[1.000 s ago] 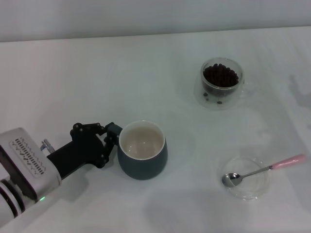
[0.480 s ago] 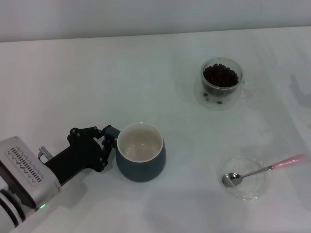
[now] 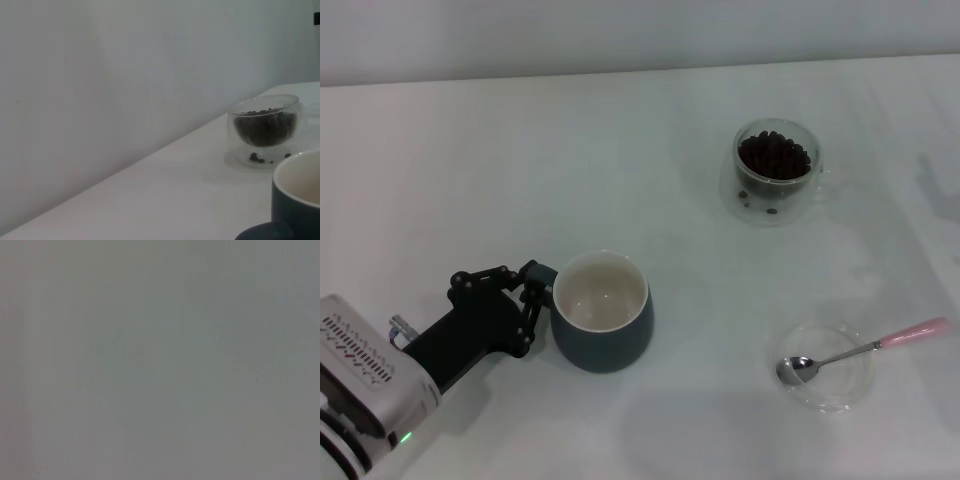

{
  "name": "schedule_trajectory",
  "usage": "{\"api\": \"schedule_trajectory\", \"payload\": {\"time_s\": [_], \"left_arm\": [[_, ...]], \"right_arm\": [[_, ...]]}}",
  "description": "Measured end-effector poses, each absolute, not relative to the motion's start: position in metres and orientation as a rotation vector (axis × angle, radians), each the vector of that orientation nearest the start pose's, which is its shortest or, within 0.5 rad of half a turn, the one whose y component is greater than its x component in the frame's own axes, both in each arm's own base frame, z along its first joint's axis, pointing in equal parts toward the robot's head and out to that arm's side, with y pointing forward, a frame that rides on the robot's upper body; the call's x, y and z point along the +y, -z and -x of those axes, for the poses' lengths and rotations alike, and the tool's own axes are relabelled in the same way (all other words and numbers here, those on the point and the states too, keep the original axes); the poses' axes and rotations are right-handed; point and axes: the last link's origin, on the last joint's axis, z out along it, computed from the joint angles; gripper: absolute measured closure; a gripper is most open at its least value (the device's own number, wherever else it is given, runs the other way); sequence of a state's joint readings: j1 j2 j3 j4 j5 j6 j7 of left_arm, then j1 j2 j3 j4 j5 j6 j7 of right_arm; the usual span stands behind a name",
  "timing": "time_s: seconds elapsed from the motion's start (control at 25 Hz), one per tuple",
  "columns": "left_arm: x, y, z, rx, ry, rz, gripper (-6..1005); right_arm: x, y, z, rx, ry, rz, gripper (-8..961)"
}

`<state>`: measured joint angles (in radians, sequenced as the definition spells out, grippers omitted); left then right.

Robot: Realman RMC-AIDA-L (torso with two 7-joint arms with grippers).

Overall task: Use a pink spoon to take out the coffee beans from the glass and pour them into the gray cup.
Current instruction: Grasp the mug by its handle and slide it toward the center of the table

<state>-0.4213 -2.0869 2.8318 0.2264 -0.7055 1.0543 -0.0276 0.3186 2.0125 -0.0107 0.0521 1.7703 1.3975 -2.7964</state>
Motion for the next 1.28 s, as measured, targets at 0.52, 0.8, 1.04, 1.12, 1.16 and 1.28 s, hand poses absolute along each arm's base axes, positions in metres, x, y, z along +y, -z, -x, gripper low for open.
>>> {"api": "schedule_trajectory", "payload": {"time_s": [0.52,0.8,1.04,1.12,1.16,1.28], "left_arm": [[0.2682,0.1180,0.2986,-0.257,0.514,2.283,888],[0.2689,0.1169,0.2996,-0.269,0.514,2.271,836],[0.2687,0.1158,0.2994,-0.269,0.522,2.265,721],[0.2678,0.1156,0.3004,-0.273,0.520,2.263,686],[0.2671,0.1154,0.3012,-0.277,0.519,2.262,669],[0.2637,0.1155,0.3033,-0.289,0.519,2.259,618]], "right_arm": [[0.2736,-0.0430,-0.3846,0.592,-0.755,1.419,121],[0.2736,-0.0430,-0.3847,0.592,-0.754,1.419,123],[0.2741,-0.0430,-0.3843,0.591,-0.755,1.420,125],[0.2743,-0.0430,-0.3842,0.591,-0.756,1.420,125],[0.2744,-0.0430,-0.3841,0.591,-0.756,1.420,126],[0.2748,-0.0430,-0.3838,0.590,-0.757,1.420,127]]}}
